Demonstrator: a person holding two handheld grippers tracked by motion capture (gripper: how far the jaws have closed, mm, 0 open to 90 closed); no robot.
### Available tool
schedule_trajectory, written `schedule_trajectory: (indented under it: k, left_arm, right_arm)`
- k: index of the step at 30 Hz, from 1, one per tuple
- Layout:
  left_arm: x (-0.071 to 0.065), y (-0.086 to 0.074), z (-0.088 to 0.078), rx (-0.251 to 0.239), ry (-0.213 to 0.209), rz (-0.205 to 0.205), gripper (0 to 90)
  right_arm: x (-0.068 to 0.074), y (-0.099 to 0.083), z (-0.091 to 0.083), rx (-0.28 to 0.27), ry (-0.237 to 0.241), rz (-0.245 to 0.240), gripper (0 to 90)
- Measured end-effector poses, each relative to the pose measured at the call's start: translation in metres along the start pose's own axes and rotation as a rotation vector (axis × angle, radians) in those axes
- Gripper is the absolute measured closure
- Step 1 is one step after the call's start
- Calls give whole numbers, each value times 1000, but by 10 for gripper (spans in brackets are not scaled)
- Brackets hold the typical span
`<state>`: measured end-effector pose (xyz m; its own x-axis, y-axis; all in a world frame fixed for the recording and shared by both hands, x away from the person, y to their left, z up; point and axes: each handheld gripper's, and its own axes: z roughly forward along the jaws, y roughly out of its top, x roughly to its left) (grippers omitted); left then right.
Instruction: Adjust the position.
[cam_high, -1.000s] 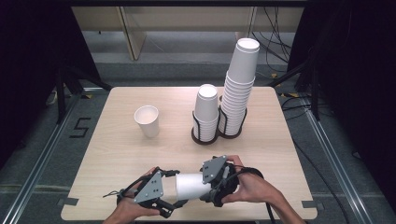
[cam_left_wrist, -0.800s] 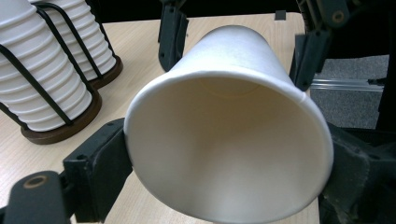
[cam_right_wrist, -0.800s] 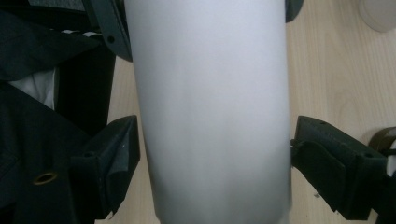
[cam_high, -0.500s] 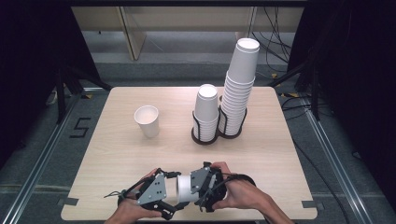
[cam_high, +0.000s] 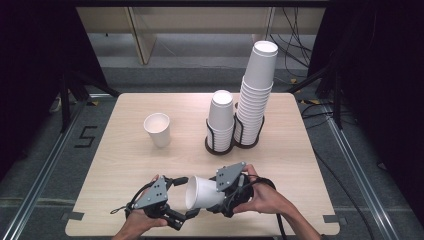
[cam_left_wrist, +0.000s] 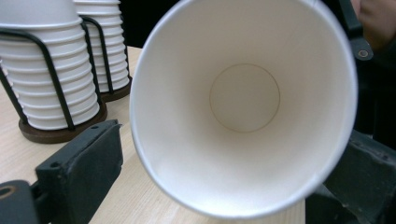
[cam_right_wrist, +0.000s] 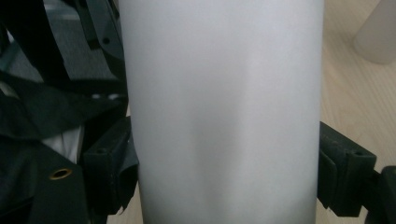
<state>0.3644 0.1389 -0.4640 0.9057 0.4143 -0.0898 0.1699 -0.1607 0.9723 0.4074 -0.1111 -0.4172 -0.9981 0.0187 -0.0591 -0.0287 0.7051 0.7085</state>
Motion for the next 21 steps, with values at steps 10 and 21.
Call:
schedule_trajectory:
  k: [10,21]
  left_arm:
    - [0,0,1,-67,-1,-48,72]
    - [-5,3,1,-124,12,-62,39]
  right_arm:
    - [-6,-3,-3,-132,15,50,210]
    - [-2,-2,9,-155,44,55,206]
